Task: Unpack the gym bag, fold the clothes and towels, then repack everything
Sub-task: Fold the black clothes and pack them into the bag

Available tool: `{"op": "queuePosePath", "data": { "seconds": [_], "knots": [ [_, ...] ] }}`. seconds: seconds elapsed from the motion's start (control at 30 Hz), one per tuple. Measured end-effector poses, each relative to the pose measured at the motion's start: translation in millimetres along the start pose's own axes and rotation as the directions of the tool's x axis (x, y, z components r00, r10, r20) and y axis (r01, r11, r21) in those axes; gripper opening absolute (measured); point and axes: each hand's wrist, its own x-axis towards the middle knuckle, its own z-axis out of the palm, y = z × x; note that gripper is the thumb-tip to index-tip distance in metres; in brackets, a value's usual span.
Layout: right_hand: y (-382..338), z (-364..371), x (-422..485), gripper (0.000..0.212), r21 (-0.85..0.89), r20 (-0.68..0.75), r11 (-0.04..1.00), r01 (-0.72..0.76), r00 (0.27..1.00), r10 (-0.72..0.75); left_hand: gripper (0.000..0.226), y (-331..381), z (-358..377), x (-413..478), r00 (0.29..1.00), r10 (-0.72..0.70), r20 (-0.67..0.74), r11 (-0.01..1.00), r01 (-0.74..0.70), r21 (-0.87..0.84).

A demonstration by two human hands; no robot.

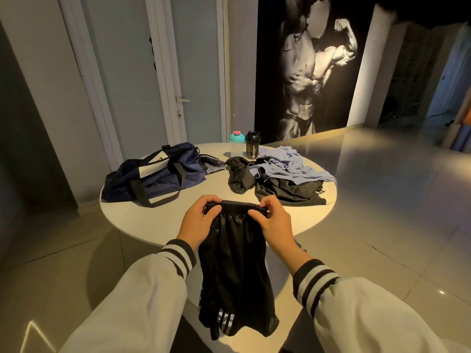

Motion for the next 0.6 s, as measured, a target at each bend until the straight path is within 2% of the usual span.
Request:
{"op": "queuePosePath", "data": {
  "seconds": [0.13, 0.27, 0.37, 0.47, 0.53, 0.6],
  "knots": [
    [6, 1, 4, 0.025, 0.022, -0.025, 0.997, -0.080, 0.996, 0.081, 0.017, 2, 3, 4, 0.999, -0.039, -0.030, 0.999, 0.038, -0.025],
    [0, 5, 10, 0.010, 0.028, 0.000, 0.996, -0.079, 0.997, 0.079, 0.020, 1, 3, 10, 0.993, -0.080, -0.089, 0.994, 0.073, -0.084],
    [-1, 3, 19, 0.027, -0.042, 0.006, 0.999, -0.032, 0.999, 0.032, 0.033, 6, 3, 19, 0.991, -0.107, -0.079, 0.992, 0.101, -0.075],
    [4, 2, 33, 0.022, -0.194, 0.004, 0.981, 0.018, 1.000, -0.017, 0.041, 12, -2, 32, 0.996, -0.083, -0.032, 0.994, 0.085, 0.075],
    [4, 3, 42, 0.019, -0.229, 0.000, 0.973, 0.026, 1.000, -0.026, 0.033, 16, -5, 45, 0.999, -0.042, 0.009, 0.973, 0.038, 0.229],
    [3, 6, 53, 0.017, -0.225, 0.007, 0.974, 0.024, 1.000, -0.023, 0.025, 16, -5, 62, 0.997, -0.064, 0.038, 0.951, 0.050, 0.305]
  ]
}}
